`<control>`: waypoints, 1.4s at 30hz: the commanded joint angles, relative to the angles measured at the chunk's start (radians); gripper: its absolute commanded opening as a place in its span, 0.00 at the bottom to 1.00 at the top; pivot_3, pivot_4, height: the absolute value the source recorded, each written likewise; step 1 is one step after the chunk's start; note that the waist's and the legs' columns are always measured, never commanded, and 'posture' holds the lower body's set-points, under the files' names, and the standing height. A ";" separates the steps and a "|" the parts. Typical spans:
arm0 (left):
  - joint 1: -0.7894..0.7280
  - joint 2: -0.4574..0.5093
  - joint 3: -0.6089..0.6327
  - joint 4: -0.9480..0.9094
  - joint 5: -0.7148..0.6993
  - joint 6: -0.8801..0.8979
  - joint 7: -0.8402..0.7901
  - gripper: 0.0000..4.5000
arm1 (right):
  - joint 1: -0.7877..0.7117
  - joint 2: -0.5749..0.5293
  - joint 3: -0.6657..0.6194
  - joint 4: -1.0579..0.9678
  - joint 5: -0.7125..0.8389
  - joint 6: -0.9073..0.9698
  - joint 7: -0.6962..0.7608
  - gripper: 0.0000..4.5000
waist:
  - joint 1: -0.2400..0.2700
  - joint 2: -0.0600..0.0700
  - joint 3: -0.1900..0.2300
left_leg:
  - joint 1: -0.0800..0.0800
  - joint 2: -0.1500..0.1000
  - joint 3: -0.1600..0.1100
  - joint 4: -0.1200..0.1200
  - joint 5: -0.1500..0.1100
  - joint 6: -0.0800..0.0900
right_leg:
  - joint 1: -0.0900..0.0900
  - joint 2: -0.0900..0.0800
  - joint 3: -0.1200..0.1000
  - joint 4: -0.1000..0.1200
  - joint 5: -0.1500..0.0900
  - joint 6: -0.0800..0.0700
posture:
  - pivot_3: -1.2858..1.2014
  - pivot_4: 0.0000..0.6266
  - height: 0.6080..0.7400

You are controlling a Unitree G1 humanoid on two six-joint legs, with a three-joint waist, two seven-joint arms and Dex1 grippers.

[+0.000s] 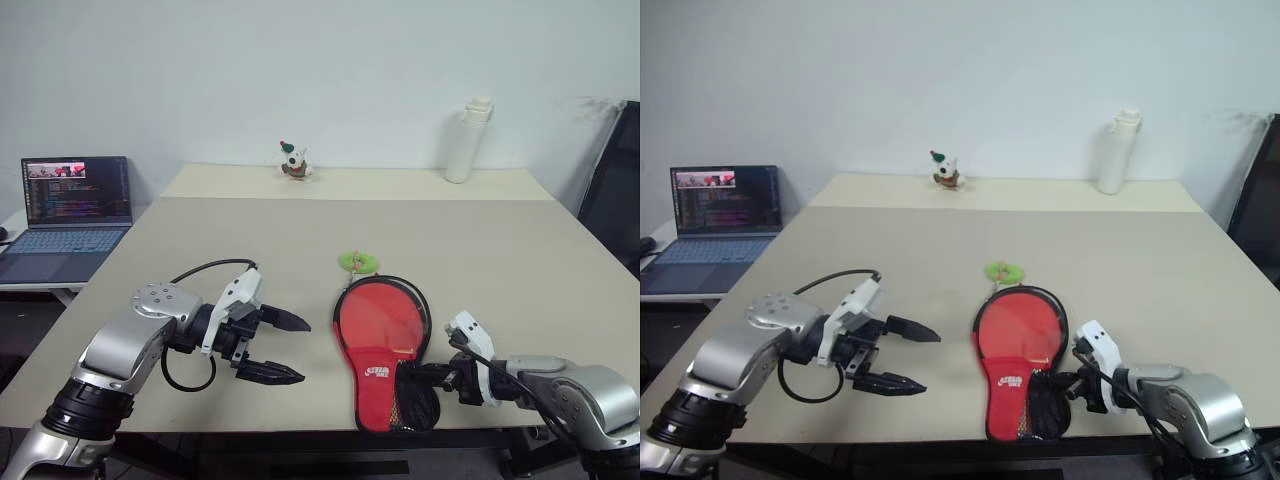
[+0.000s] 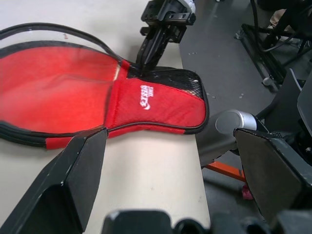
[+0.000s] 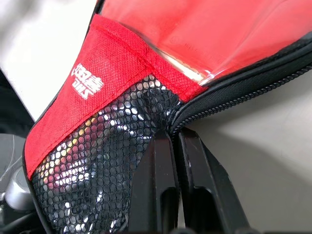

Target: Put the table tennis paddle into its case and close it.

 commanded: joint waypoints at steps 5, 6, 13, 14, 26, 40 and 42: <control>-0.009 0.001 -0.008 -0.027 -0.013 -0.004 -0.006 1.00 | -0.005 0.053 -0.018 0.052 -0.017 0.027 -0.095 0.15 | -0.004 0.000 0.000 | 0.001 0.000 0.000 0.001 0.000 0.000 | 0.000 0.000 0.000 0.001 0.000 0.000 | 0.52 0.24 1.00; -0.010 0.000 -0.008 -0.027 -0.013 -0.004 -0.005 1.00 | -0.005 0.053 -0.027 0.057 -0.019 0.029 -0.102 0.23 | -0.004 0.000 0.000 | 0.002 0.000 0.000 0.001 0.000 0.000 | 0.000 0.000 0.000 0.002 0.001 0.000 | 0.52 0.24 1.00; 0.006 -0.007 -0.003 -0.038 -0.018 0.003 0.019 1.00 | -0.005 0.016 -0.117 0.029 0.049 0.071 -0.084 0.73 | -0.003 0.000 0.000 | 0.004 -0.001 0.000 0.004 0.000 0.000 | 0.004 -0.001 0.000 0.001 0.000 -0.004 | 0.52 0.24 1.00; 0.009 -0.010 0.000 -0.040 -0.020 0.006 0.026 1.00 | -0.010 0.013 -0.146 0.023 0.070 0.077 -0.081 0.79 | -0.002 0.000 0.000 | 0.004 -0.001 0.001 0.004 0.000 0.000 | 0.004 -0.002 0.000 0.001 0.000 -0.003 | 0.52 0.24 1.00; 0.000 -0.055 0.010 -0.020 -0.025 0.037 0.102 1.00 | -0.091 -0.040 -0.291 0.018 0.148 0.018 -0.035 1.00 | 0.018 0.002 0.002 | -0.001 0.000 0.002 0.001 0.000 0.000 | -0.001 0.000 0.001 0.000 0.003 0.002 | 0.52 0.24 1.00; -0.194 -0.238 -0.015 0.323 0.175 -0.113 0.357 1.00 | -0.185 0.114 -0.120 0.032 0.079 -0.139 -0.120 1.00 | 0.018 0.004 0.003 | -0.002 -0.001 0.004 0.002 0.000 0.000 | -0.002 0.000 0.001 0.000 0.005 0.003 | 0.52 0.24 1.00; -0.202 -0.260 -0.030 0.337 0.189 -0.121 0.352 1.00 | -0.191 0.114 -0.116 0.033 0.080 -0.144 -0.117 1.00 | 0.020 0.004 0.003 | -0.002 -0.002 0.004 0.002 0.000 0.000 | -0.002 -0.001 0.001 0.000 0.005 0.003 | 0.52 0.24 1.00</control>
